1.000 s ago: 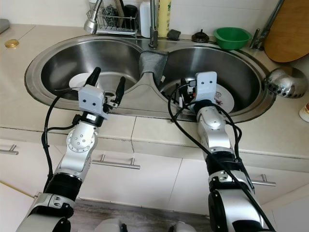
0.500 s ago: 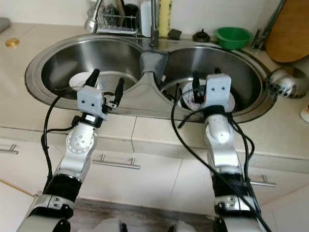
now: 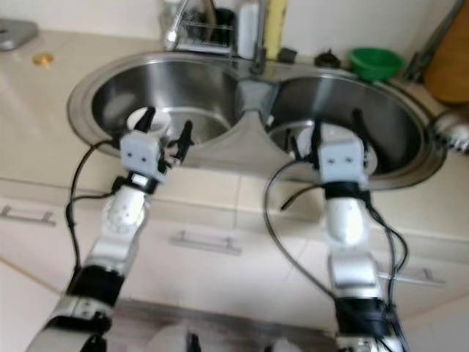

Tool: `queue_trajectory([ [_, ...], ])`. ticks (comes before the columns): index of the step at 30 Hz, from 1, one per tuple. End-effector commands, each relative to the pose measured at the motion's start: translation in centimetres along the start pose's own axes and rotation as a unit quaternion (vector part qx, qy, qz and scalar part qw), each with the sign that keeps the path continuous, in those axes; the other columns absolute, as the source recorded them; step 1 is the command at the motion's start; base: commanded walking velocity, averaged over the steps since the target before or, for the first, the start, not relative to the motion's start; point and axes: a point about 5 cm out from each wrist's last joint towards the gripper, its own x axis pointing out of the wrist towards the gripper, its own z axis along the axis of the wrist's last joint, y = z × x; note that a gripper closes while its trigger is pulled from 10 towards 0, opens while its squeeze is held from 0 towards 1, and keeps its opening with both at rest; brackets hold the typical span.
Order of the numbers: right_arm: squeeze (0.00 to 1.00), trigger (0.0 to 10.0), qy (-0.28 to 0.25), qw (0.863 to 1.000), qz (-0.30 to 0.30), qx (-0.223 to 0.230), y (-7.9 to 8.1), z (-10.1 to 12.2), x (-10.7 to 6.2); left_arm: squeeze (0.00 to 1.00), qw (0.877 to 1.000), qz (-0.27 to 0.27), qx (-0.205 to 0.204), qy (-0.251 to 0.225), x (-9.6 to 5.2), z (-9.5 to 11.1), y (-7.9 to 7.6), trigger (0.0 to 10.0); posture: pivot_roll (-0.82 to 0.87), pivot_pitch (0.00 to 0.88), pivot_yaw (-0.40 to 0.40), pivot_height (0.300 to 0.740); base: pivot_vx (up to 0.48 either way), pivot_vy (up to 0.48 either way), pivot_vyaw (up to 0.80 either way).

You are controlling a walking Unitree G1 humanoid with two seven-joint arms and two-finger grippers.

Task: Kitchen organization

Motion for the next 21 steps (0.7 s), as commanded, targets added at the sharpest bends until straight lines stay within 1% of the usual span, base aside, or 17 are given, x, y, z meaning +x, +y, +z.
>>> queue_trajectory([
  [1,0.0,10.0,-0.015,1.0,-0.018,-0.01,-0.8,0.5,0.0,0.0,1.0,-0.006,-0.008,-0.011,0.3,0.4,-0.6,10.0,0.09,0.0,-0.042,0.74,0.0,0.48,0.0],
  [7,0.0,10.0,-0.027,0.999,-0.018,-0.007,-0.5,0.9,0.0,0.0,1.0,-0.006,-0.007,-0.012,0.3,0.4,-0.6,10.0,0.09,0.0,-0.043,0.74,0.0,0.48,0.0],
  [15,0.0,10.0,-0.024,1.0,-0.011,-0.009,-0.4,0.8,-0.5,0.0,1.0,-0.006,-0.007,-0.013,0.3,0.5,-0.5,10.0,0.08,0.0,-0.041,0.74,0.0,0.48,0.0],
  [16,0.0,10.0,-0.017,1.0,-0.008,-0.018,-0.4,0.6,-0.7,0.0,1.0,-0.007,-0.007,-0.013,0.3,0.5,-0.6,10.0,0.08,0.0,-0.04,0.74,0.0,0.48,0.0],
  [17,0.0,10.0,-0.017,1.0,-0.008,-0.018,-0.4,0.6,-0.7,0.0,1.0,-0.007,-0.007,-0.013,0.3,0.5,-0.6,10.0,0.08,0.0,-0.04,0.74,0.0,0.48,0.0],
  [19,0.0,10.0,-0.013,1.0,-0.001,-0.027,-0.3,0.4,-0.9,0.0,1.0,-0.006,-0.007,-0.017,0.2,0.5,-0.6,10.0,0.08,0.0,-0.039,0.74,0.0,0.39,0.0],
  [21,0.0,10.0,-0.011,1.0,-0.001,-0.026,-0.3,0.3,-1.1,0.0,1.0,-0.007,0.0,-0.022,0.2,0.6,-0.6,10.0,0.08,0.0,-0.039,0.74,0.0,0.0,0.0],
])
